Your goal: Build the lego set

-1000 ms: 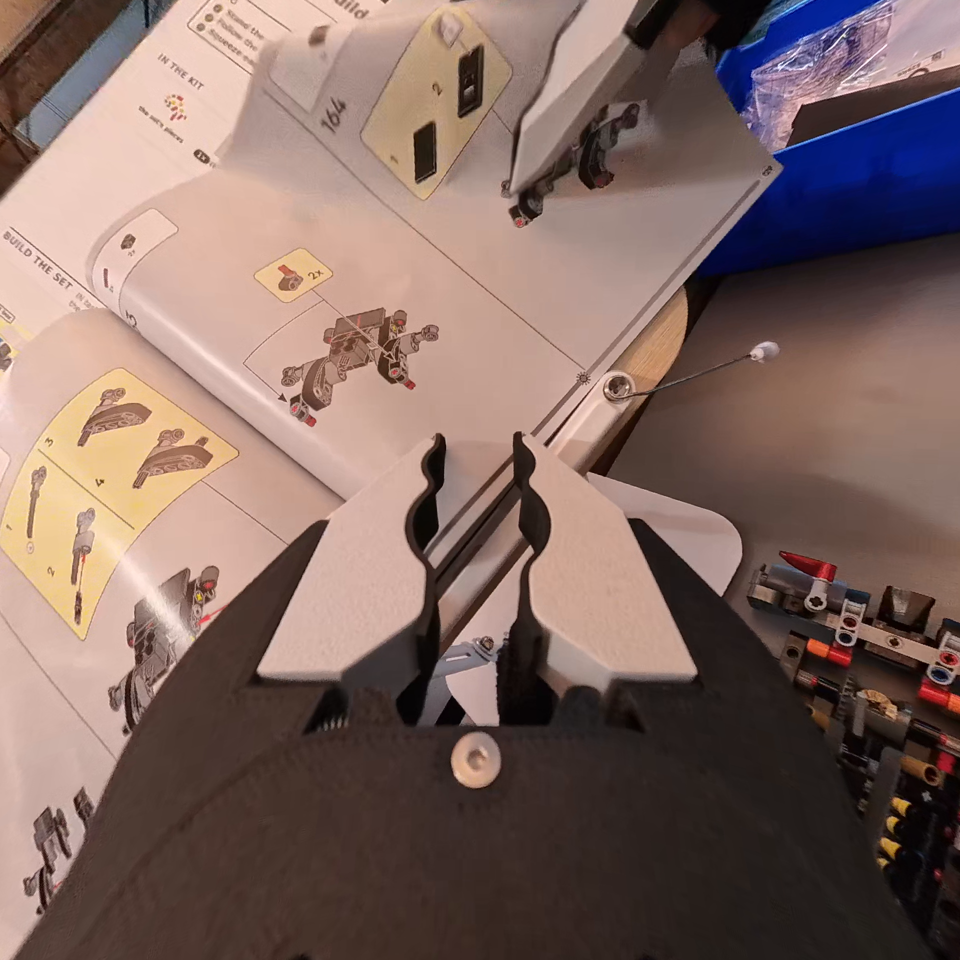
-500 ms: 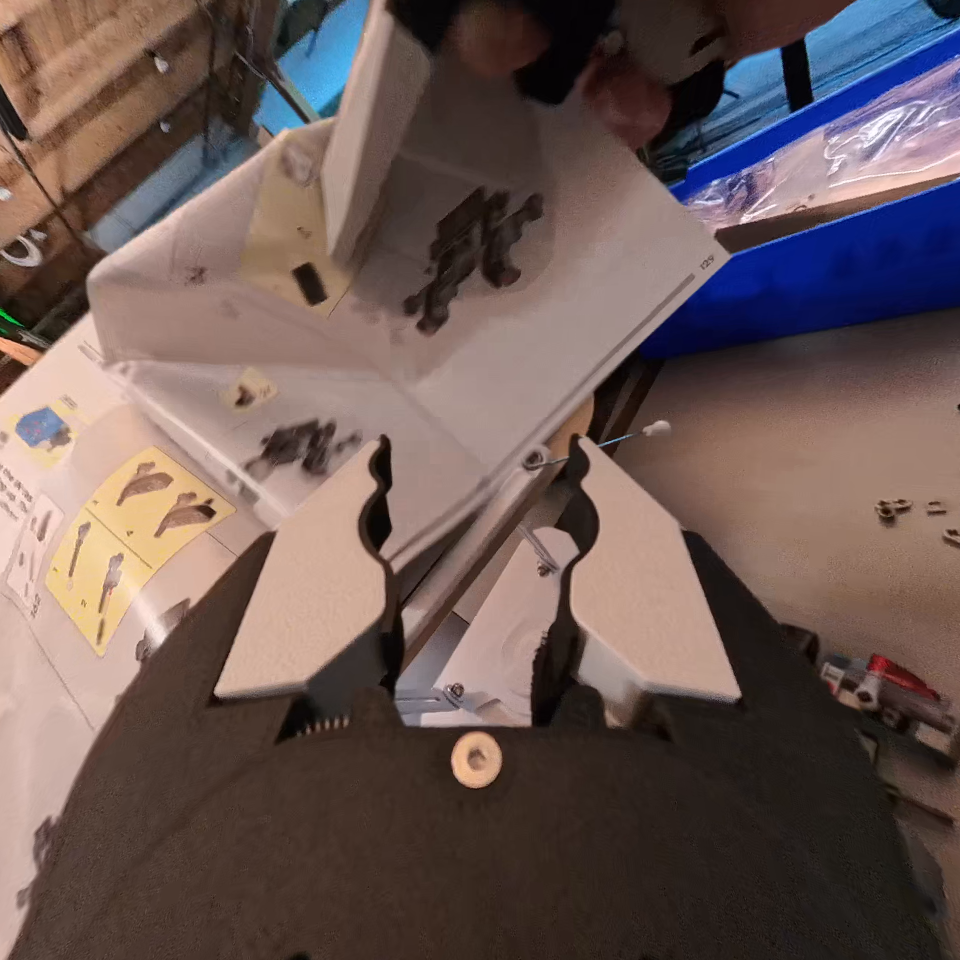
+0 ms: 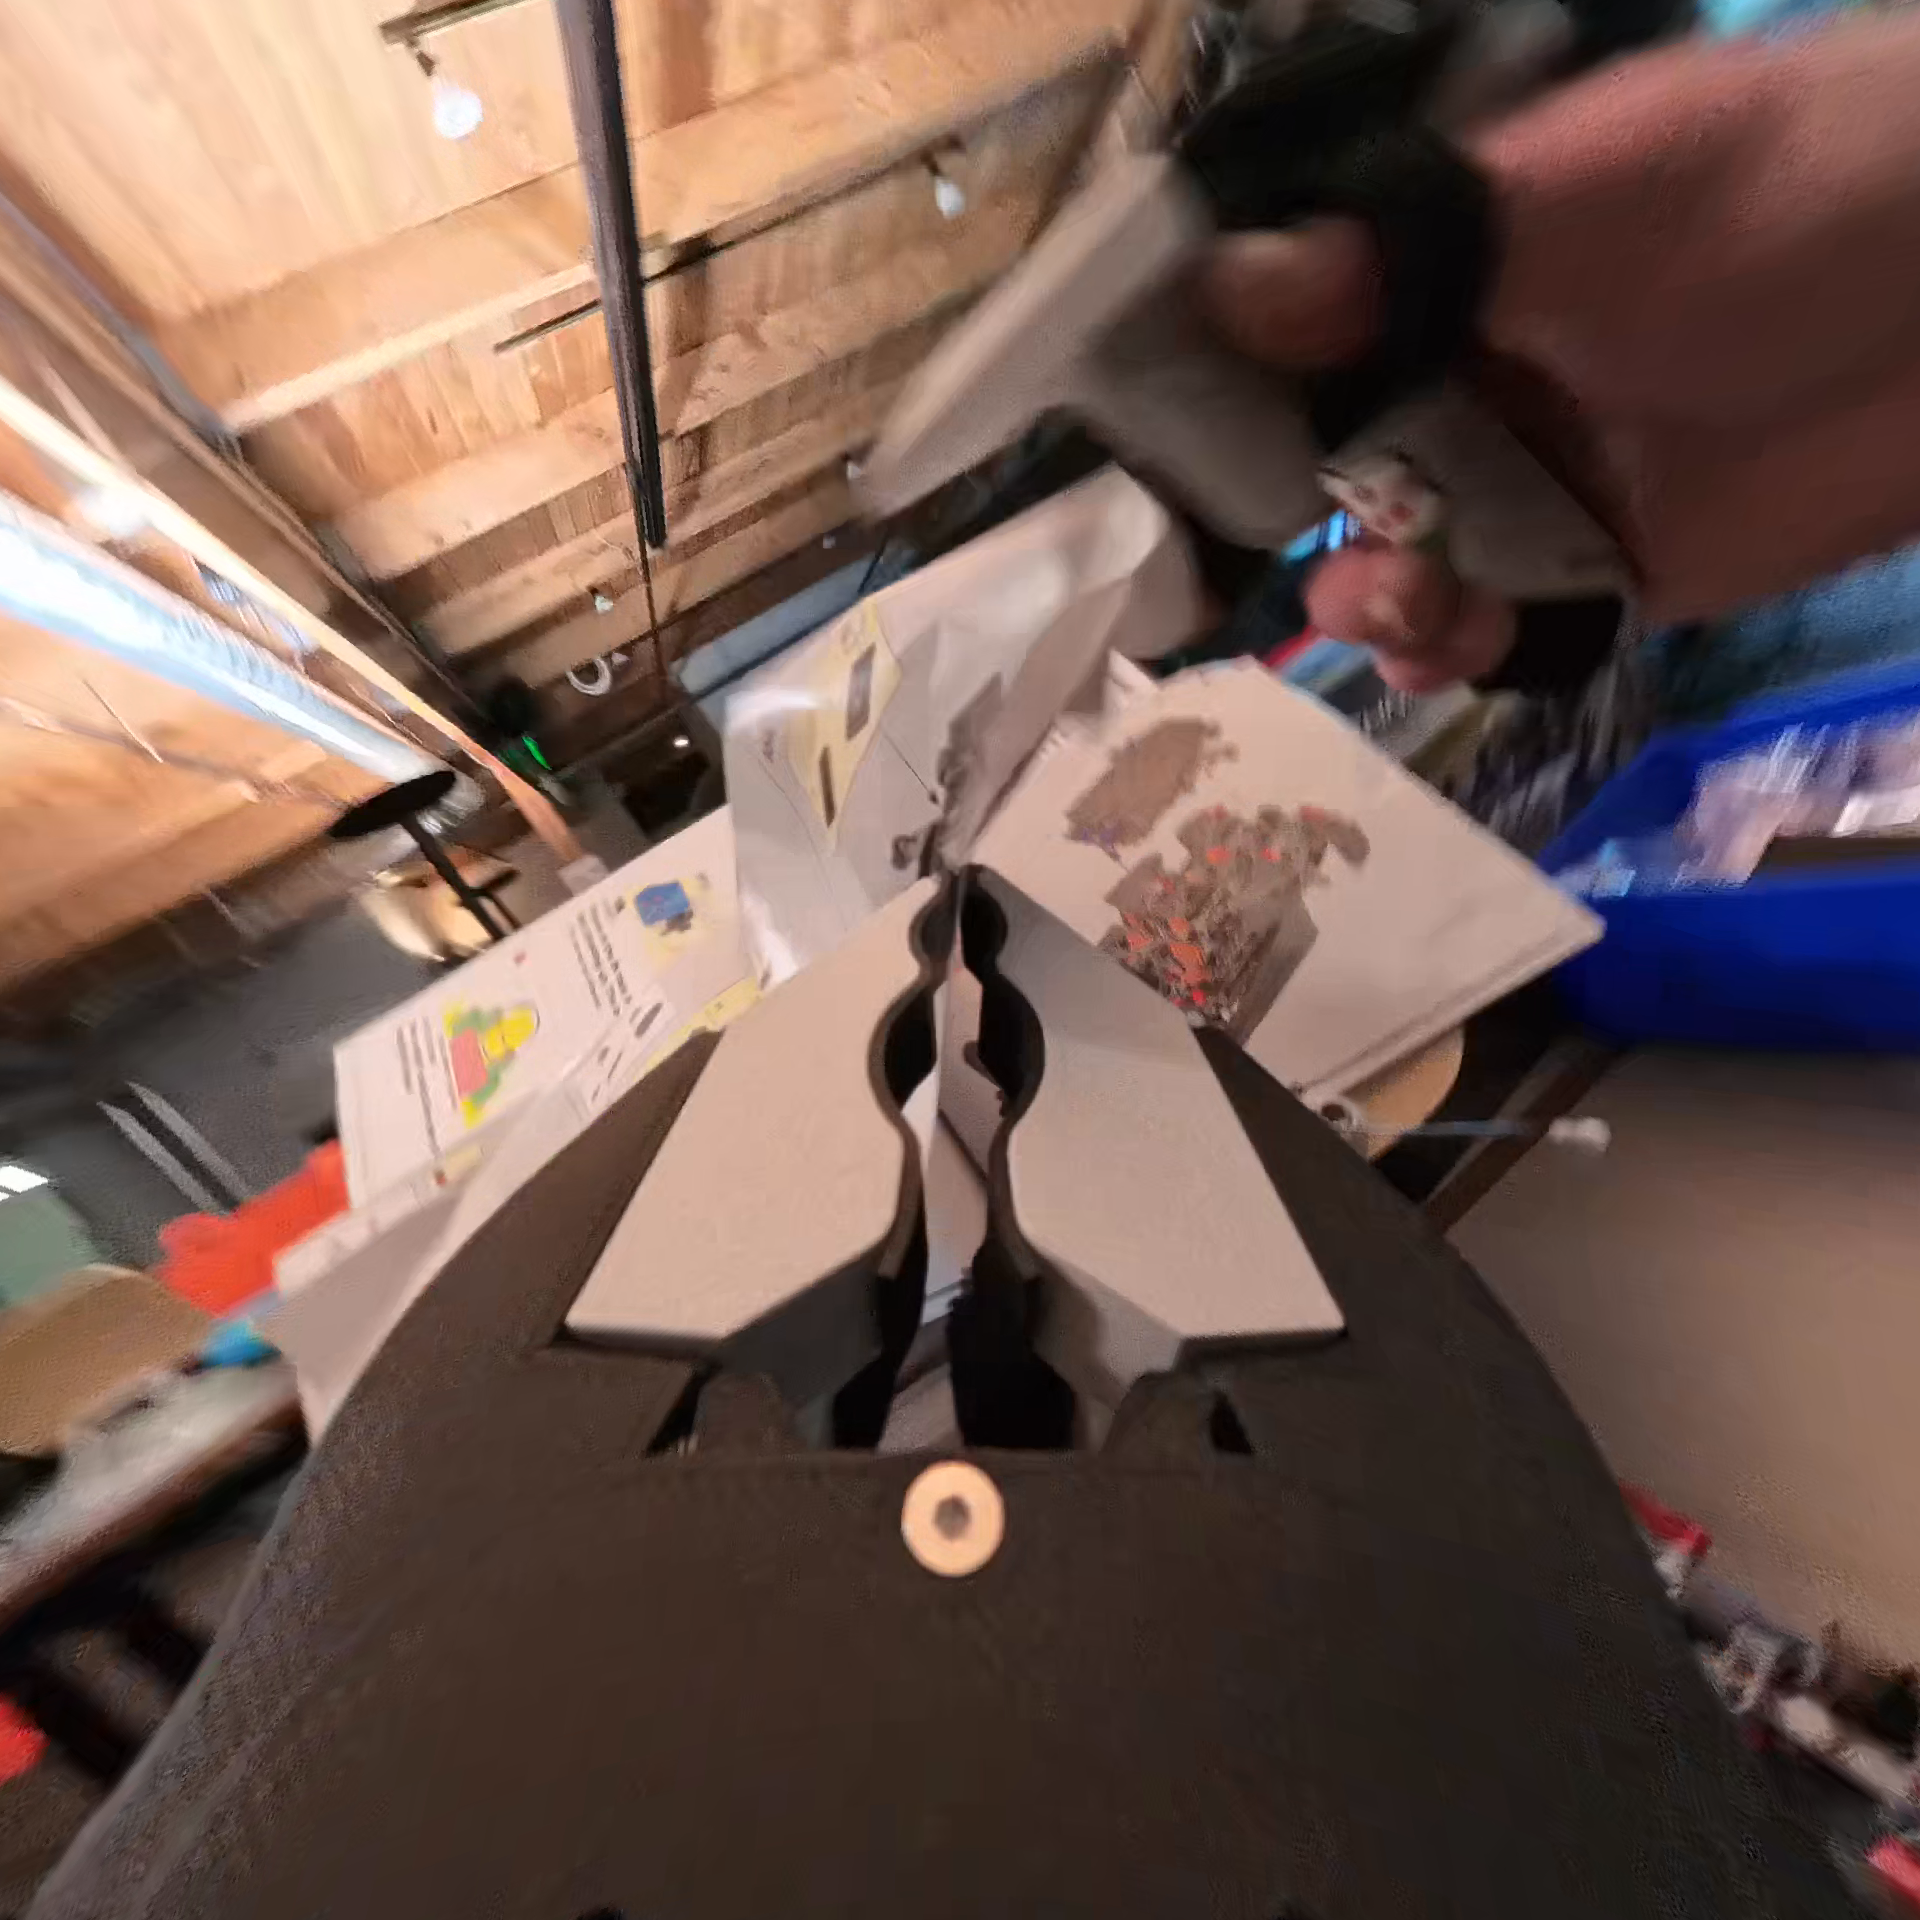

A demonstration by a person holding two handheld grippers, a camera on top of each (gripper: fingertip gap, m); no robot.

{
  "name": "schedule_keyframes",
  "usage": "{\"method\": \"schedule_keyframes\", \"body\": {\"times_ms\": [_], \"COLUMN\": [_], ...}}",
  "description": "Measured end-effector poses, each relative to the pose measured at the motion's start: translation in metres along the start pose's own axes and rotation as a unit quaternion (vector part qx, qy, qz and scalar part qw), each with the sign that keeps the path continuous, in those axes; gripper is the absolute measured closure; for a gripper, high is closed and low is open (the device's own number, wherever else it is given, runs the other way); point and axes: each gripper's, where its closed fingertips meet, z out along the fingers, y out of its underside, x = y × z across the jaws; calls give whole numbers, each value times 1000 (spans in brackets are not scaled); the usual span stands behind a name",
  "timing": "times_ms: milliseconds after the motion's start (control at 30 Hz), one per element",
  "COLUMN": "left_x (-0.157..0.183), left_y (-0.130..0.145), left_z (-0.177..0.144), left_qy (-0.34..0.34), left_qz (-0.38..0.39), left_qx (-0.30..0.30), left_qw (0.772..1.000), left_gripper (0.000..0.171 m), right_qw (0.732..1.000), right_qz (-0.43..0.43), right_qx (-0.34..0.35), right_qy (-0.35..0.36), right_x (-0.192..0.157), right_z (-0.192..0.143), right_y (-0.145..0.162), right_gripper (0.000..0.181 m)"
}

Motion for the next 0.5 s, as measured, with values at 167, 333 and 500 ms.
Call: {"method": "schedule_keyframes", "body": {"times_ms": [167,333,500], "left_x": [-87,-141,-150], "left_y": [24,81,120], "left_z": [-33,-53,-52], "left_qy": [-10,-18,2], "left_qz": [-243,-379,-425], "left_qx": [46,33,5], "left_qw": [969,925,905], "left_gripper": [171,171,171], "right_qw": [995,976,929], "right_qz": [-89,-172,-276], "right_qx": [5,-129,-245], "right_qy": [54,38,12], "right_x": [-1,-13,-22], "right_z": [-14,27,87], "right_y": [-8,56,125], "right_gripper": [103,126,136]}}
